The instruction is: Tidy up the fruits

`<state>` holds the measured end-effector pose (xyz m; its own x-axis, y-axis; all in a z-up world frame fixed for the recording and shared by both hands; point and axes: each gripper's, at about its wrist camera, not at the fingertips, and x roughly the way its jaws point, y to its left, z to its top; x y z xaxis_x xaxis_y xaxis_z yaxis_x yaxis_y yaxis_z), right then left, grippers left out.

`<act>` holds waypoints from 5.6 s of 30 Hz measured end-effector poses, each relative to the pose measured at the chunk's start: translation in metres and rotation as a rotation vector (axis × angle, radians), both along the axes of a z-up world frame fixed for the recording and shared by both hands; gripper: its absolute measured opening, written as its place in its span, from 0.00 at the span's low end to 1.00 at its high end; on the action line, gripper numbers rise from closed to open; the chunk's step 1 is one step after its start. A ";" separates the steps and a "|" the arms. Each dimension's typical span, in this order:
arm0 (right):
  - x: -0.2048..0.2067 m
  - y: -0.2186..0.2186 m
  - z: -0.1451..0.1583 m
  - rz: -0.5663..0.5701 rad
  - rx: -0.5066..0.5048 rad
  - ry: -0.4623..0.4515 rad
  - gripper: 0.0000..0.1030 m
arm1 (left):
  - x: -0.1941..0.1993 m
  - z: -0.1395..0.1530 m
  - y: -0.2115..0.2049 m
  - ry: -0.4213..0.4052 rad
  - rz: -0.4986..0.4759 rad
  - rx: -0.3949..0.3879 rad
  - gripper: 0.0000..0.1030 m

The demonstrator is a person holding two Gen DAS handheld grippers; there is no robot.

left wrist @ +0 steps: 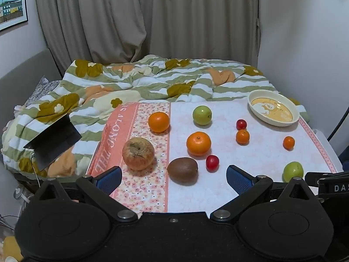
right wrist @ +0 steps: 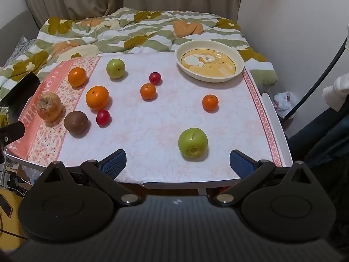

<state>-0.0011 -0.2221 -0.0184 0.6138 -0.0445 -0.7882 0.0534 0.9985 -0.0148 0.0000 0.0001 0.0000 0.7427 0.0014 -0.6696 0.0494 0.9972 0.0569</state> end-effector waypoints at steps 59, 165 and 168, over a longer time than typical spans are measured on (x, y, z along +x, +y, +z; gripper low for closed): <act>0.006 0.007 -0.003 -0.005 -0.009 -0.001 1.00 | 0.011 0.000 0.009 0.017 0.008 -0.006 1.00; 0.081 -0.050 -0.082 0.032 0.025 0.031 0.66 | 0.094 -0.070 -0.039 0.121 -0.071 -0.067 0.66; 0.083 -0.062 -0.062 0.035 0.025 0.000 0.67 | 0.098 -0.052 -0.055 0.091 -0.083 -0.072 0.66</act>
<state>0.0817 -0.2841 -0.0799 0.6145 -0.0031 -0.7889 0.0184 0.9998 0.0103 0.0982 -0.0544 -0.0521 0.6747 -0.1082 -0.7301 0.1339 0.9907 -0.0230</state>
